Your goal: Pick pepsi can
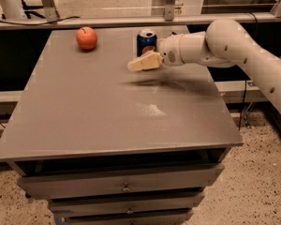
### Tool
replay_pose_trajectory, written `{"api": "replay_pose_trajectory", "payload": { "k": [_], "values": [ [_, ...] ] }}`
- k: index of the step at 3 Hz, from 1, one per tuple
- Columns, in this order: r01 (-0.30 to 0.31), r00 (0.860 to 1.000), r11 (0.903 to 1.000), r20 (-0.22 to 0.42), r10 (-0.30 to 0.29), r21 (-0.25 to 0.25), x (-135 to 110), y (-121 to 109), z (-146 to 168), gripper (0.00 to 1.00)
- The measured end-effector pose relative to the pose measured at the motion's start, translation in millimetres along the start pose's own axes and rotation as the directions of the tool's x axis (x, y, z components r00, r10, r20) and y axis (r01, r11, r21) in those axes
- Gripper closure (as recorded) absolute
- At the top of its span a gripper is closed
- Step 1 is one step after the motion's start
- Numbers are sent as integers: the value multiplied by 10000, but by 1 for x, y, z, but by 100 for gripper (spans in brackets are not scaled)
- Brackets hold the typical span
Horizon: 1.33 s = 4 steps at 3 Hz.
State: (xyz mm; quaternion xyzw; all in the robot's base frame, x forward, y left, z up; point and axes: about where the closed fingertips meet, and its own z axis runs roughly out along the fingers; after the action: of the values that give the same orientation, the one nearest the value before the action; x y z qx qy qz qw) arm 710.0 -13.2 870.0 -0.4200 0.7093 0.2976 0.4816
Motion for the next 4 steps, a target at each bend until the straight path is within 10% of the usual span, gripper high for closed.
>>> {"api": "replay_pose_trajectory", "payload": {
  "k": [2, 4],
  "values": [
    [374, 9983, 9992, 442, -379, 116, -7, -17, -6, 63],
    [-878, 9930, 9948, 744, 915, -515, -42, 45, -44, 100]
  ]
}}
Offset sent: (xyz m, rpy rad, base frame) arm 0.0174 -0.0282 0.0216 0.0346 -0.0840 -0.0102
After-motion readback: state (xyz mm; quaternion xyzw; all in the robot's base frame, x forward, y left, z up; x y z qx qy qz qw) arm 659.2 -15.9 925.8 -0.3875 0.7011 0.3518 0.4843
